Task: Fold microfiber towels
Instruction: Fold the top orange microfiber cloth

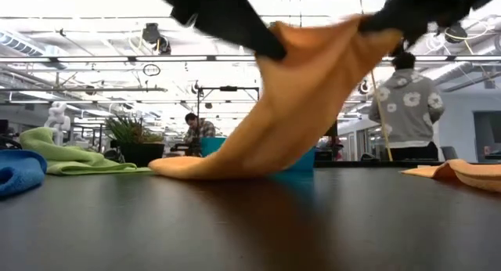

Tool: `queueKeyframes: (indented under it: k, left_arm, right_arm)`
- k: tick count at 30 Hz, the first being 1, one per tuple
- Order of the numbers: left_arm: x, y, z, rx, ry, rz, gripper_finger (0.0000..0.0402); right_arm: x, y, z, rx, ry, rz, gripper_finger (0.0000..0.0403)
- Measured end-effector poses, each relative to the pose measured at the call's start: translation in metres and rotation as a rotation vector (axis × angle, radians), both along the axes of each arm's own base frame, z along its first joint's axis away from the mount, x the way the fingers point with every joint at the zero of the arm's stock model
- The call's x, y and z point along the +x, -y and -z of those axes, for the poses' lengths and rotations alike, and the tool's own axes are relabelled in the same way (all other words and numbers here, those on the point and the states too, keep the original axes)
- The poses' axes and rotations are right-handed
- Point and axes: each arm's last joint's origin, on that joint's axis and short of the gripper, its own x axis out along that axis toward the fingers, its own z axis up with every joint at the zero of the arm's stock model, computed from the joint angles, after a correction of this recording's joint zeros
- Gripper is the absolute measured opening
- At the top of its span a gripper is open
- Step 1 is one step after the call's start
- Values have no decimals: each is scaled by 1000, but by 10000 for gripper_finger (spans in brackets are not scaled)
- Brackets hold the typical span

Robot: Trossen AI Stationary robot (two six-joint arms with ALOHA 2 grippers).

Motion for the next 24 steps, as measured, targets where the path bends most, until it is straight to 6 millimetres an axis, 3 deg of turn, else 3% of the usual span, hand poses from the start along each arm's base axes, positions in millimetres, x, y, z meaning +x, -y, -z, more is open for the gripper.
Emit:
queueKeyframes:
  k: [11,18,24]
  left_arm:
    - [-24,-78,-104,44,136,23,1]
    - [-41,-131,-138,63,178,-2,0]
    - [-50,-172,-156,110,235,-59,0]
  right_arm:
    - [-25,34,-59,-54,231,60,0]
    - [-25,69,-85,-95,322,178,0]
    - [-12,96,-114,-127,360,190,0]
